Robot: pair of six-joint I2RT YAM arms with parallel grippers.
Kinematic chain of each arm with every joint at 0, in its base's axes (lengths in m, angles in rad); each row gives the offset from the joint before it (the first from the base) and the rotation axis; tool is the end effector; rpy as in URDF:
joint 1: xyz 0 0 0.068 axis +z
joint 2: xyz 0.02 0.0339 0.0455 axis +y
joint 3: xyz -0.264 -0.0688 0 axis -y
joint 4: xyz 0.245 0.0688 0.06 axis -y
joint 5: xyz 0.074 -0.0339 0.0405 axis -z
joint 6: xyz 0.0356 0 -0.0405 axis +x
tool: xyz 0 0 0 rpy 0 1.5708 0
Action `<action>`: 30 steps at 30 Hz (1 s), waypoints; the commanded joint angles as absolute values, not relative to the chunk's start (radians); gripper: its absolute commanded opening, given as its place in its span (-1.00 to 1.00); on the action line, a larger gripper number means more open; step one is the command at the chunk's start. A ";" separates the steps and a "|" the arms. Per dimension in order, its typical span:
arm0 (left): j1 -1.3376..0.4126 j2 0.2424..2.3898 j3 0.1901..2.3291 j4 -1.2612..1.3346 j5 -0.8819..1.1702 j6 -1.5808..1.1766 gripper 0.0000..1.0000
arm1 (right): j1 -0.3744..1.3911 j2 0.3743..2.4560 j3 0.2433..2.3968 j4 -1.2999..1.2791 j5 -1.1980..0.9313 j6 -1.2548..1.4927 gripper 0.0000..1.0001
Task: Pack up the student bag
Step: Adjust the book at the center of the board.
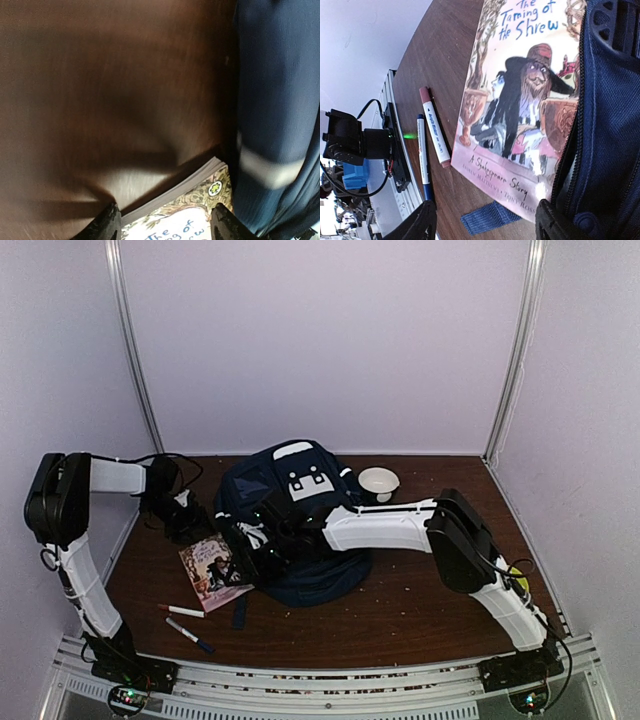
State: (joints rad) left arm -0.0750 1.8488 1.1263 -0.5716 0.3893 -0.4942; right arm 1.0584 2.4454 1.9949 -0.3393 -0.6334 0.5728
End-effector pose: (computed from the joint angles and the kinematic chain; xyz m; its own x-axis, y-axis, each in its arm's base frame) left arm 0.3431 -0.0393 0.1475 -0.9264 -0.3705 -0.0673 -0.3030 0.8395 -0.4510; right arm 0.2471 0.4823 0.1572 -0.7841 -0.5029 -0.3638 -0.5733 0.3624 0.7348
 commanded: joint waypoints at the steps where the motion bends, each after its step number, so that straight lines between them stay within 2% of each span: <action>1: -0.079 1.800 1.012 -0.583 0.330 -0.522 0.26 | 1.043 2.426 1.911 -0.282 -0.678 0.744 0.36; 14: -0.080 1.789 0.989 -0.564 0.295 -0.511 0.27 | 1.045 2.255 1.699 -0.220 -0.712 0.735 0.24; 25: -0.090 1.701 0.883 -0.552 0.340 -0.523 0.25 | 1.048 2.280 1.626 -0.192 -0.695 0.840 0.47; 30: -0.099 1.676 0.860 -0.549 0.337 -0.533 0.25 | 1.062 2.336 1.638 -0.165 -0.706 0.901 0.49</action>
